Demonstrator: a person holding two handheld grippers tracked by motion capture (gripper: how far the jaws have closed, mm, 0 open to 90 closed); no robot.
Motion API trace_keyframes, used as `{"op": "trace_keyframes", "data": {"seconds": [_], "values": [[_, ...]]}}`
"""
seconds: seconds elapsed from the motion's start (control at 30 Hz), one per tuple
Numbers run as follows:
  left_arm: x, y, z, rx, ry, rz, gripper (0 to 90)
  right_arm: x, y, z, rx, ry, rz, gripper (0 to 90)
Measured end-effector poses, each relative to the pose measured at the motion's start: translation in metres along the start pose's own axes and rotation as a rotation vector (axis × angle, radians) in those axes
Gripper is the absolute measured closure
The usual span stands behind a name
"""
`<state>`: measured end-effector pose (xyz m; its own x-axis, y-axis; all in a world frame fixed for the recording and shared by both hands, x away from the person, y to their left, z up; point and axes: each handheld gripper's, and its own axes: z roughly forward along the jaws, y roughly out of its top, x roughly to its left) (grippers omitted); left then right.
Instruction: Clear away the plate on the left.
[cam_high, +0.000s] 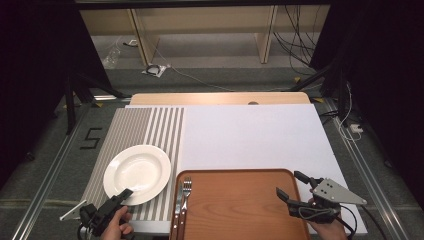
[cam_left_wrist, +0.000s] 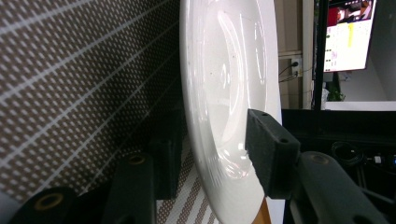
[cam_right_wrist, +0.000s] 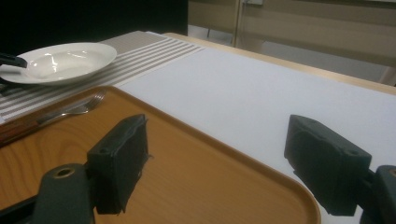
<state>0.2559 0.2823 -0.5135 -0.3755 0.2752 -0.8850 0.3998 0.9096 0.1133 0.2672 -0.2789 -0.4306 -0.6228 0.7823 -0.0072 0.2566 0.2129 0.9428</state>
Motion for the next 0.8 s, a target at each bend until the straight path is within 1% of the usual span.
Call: {"op": "trace_keyframes", "data": {"seconds": [0.07, 0.13, 0.2, 0.33, 0.43, 0.8], "values": [[0.000, 0.000, 0.001, 0.003, -0.002, -0.004, 59.8, 0.000, 0.000, 0.000, -0.003, 0.001, 0.000, 22.4], [0.001, -0.001, 0.003, 0.000, 0.003, -0.019, 62.2, 0.000, 0.000, 0.000, -0.003, 0.000, -0.001, 22.4], [0.001, -0.001, 0.004, 0.000, 0.005, -0.025, 64.5, 0.000, 0.000, 0.000, -0.002, 0.000, 0.000, 22.4], [0.002, -0.001, 0.006, -0.008, 0.009, -0.050, 66.9, 0.000, 0.000, 0.000, 0.000, 0.002, -0.005, 22.4], [0.003, -0.001, 0.008, -0.013, 0.012, -0.058, 69.9, 0.000, 0.000, 0.000, -0.001, 0.002, -0.002, 22.4], [0.005, 0.000, 0.013, -0.015, 0.024, -0.091, 75.7, 0.000, 0.000, 0.000, 0.000, 0.003, -0.005, 22.4]]}}
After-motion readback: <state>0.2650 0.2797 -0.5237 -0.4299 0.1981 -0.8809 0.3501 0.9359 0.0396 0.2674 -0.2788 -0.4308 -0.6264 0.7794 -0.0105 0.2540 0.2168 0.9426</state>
